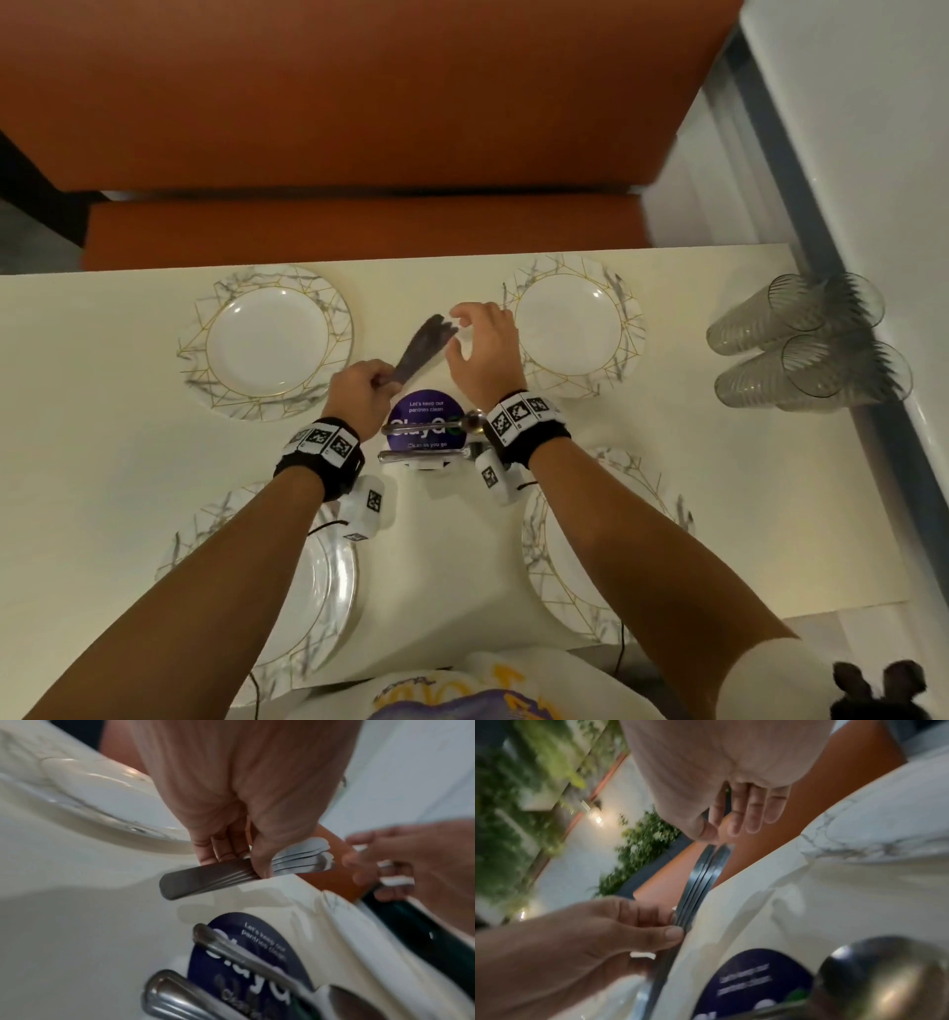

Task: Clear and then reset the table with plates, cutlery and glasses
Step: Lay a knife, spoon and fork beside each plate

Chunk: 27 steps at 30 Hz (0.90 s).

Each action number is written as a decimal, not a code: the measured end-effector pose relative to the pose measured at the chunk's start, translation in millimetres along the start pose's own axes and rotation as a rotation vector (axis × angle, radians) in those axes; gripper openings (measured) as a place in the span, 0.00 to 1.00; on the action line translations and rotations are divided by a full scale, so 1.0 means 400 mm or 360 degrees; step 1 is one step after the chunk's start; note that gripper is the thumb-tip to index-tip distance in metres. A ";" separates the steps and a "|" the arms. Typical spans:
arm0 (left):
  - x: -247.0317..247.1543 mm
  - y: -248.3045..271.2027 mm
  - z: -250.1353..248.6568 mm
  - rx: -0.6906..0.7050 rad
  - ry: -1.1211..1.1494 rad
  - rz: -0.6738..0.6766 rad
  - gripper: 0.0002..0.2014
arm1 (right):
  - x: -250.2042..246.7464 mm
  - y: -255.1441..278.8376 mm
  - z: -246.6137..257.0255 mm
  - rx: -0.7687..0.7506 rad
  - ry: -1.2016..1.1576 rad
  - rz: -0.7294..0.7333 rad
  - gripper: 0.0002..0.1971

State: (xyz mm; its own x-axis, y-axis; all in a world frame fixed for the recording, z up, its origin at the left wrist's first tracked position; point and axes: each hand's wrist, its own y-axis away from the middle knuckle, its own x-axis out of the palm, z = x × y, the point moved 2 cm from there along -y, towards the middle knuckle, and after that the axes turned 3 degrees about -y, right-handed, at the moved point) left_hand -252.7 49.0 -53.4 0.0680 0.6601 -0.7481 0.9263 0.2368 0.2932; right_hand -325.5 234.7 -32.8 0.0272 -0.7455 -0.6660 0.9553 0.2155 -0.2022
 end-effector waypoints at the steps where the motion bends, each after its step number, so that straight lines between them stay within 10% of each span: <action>1: -0.008 0.007 0.005 -0.0064 0.0077 -0.0037 0.06 | 0.002 0.006 0.008 0.0102 -0.0095 -0.0056 0.19; 8: -0.038 0.077 0.017 -0.0206 0.0691 -0.0058 0.03 | 0.076 0.061 0.097 0.0570 -0.0506 0.0421 0.12; 27: -0.082 0.348 0.262 -0.0572 0.1292 -0.0083 0.05 | 0.145 0.452 0.140 0.0894 -0.0398 0.0682 0.07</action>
State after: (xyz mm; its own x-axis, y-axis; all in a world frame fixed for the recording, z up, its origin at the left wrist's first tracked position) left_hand -87.2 -14.4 -50.3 -0.3811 0.9117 -0.1533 0.7392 0.4000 0.5419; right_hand -134.5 195.0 -67.8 0.4326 -0.8043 -0.4074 0.8508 0.2146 0.4797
